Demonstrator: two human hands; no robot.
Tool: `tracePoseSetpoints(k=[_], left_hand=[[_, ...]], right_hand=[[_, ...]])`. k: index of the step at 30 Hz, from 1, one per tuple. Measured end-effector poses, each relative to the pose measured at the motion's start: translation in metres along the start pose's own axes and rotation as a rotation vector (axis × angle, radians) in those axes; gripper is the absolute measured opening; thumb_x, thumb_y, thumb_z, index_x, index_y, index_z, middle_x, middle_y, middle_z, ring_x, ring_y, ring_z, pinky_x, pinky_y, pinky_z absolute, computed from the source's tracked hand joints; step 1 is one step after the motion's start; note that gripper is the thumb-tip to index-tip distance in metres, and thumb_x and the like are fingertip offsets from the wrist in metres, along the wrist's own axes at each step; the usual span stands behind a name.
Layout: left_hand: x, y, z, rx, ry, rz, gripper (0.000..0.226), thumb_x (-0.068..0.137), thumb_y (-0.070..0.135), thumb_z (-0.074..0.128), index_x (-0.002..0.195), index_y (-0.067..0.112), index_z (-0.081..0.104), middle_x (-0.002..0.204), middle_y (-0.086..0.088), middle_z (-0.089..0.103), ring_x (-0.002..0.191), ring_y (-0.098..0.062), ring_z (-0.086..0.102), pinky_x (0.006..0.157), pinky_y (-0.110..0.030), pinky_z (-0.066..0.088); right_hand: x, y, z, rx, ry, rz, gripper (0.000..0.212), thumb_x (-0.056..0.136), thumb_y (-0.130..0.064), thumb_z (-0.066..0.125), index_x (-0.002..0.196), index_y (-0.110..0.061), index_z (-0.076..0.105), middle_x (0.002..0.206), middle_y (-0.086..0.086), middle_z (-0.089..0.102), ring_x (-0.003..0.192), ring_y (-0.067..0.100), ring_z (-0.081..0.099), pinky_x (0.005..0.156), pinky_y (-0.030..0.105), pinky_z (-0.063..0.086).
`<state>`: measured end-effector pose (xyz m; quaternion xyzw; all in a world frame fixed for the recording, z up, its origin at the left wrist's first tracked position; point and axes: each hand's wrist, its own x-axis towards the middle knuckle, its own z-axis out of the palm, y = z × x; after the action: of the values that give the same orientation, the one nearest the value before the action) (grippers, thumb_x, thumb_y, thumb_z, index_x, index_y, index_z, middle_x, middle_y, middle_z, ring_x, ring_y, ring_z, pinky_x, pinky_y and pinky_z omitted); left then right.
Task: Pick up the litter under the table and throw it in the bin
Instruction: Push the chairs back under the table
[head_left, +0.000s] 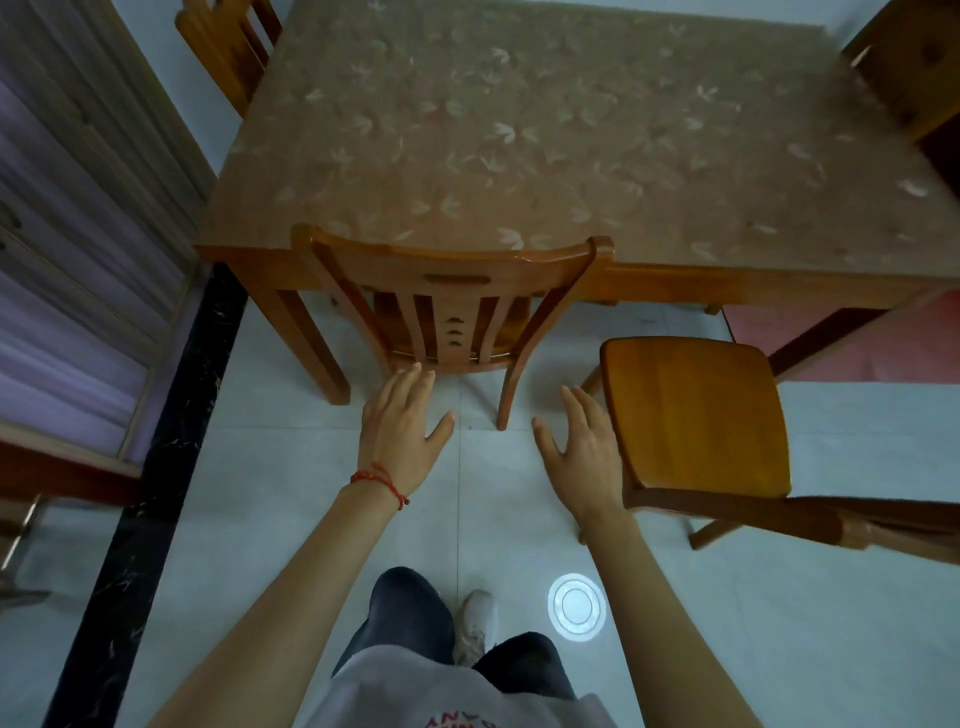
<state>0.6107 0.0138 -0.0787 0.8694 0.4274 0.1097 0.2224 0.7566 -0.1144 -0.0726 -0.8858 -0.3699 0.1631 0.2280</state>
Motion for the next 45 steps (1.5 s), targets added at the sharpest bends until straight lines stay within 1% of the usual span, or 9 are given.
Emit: tracePoseSetpoints(k=[8,14,19,25,31,34,37,41,45], left_hand=[[-0.005,0.01,0.002,0.07,-0.123,0.195,0.057,0.09,0.039,0.046,0.138,0.011,0.033,0.149,-0.01,0.03,0.139,-0.026,0.021,0.111,-0.046,0.021],[-0.021,0.026,0.008,0.028,-0.218,0.394,0.055,0.089,0.036,0.05,0.135,0.007,0.039,0.146,-0.013,0.036,0.137,-0.029,0.026,0.11,-0.043,0.024],[-0.042,0.057,0.024,0.046,-0.345,0.582,0.056,0.091,0.036,0.047,0.138,0.01,0.032,0.149,-0.01,0.03,0.139,-0.025,0.021,0.112,-0.04,0.02],[-0.082,0.106,0.047,0.057,-0.453,0.822,0.058,0.091,0.038,0.046,0.139,0.01,0.03,0.15,-0.011,0.028,0.14,-0.026,0.02,0.112,-0.04,0.019],[-0.131,0.157,0.077,0.059,-0.512,1.062,0.056,0.086,0.033,0.056,0.133,0.006,0.041,0.143,-0.016,0.04,0.135,-0.031,0.031,0.107,-0.047,0.027],[-0.158,0.183,0.091,0.067,-0.532,1.181,0.053,0.083,0.032,0.058,0.125,0.002,0.05,0.133,-0.02,0.051,0.126,-0.037,0.043,0.1,-0.052,0.036],[-0.184,0.209,0.107,0.089,-0.576,1.268,0.054,0.077,0.037,0.054,0.117,0.001,0.056,0.121,-0.022,0.06,0.114,-0.039,0.054,0.091,-0.055,0.044],[-0.221,0.246,0.126,0.07,-0.582,1.35,0.054,0.079,0.038,0.051,0.117,0.001,0.056,0.121,-0.021,0.06,0.114,-0.039,0.055,0.091,-0.053,0.044],[-0.251,0.286,0.148,0.082,-0.601,1.378,0.059,0.08,0.044,0.038,0.117,0.001,0.056,0.12,-0.02,0.061,0.114,-0.039,0.055,0.089,-0.052,0.046]], right_hand=[[-0.048,0.012,-0.002,-0.016,0.088,0.161,0.06,0.091,-0.046,0.042,0.142,-0.016,0.029,0.152,0.007,0.028,0.14,0.026,0.025,0.114,0.044,0.027],[-0.097,0.02,0.003,-0.018,0.217,0.341,0.058,0.092,-0.044,0.044,0.14,-0.015,0.032,0.149,0.009,0.034,0.137,0.028,0.032,0.111,0.044,0.029],[-0.155,0.039,0.002,0.001,0.338,0.502,0.054,0.092,-0.038,0.047,0.137,-0.011,0.037,0.146,0.011,0.039,0.134,0.029,0.035,0.109,0.043,0.032],[-0.229,0.065,-0.001,0.056,0.479,0.735,0.056,0.092,-0.037,0.048,0.139,-0.009,0.034,0.147,0.013,0.037,0.137,0.027,0.03,0.111,0.04,0.028],[-0.3,0.089,-0.006,0.095,0.631,0.938,0.055,0.091,-0.034,0.052,0.138,-0.009,0.037,0.144,0.014,0.04,0.135,0.027,0.034,0.109,0.039,0.03],[-0.334,0.103,-0.011,0.09,0.678,1.023,0.055,0.091,-0.034,0.052,0.137,-0.009,0.037,0.144,0.014,0.039,0.135,0.027,0.034,0.109,0.039,0.03],[-0.366,0.121,-0.018,0.082,0.717,1.091,0.055,0.091,-0.034,0.052,0.138,-0.008,0.037,0.145,0.015,0.039,0.136,0.028,0.033,0.109,0.04,0.029],[-0.402,0.151,-0.03,0.08,0.751,1.144,0.056,0.091,-0.035,0.051,0.138,-0.009,0.036,0.145,0.014,0.038,0.135,0.028,0.033,0.108,0.039,0.03],[-0.43,0.19,-0.049,0.09,0.772,1.156,0.055,0.091,-0.034,0.053,0.137,-0.008,0.037,0.144,0.015,0.039,0.135,0.028,0.034,0.107,0.04,0.031]])
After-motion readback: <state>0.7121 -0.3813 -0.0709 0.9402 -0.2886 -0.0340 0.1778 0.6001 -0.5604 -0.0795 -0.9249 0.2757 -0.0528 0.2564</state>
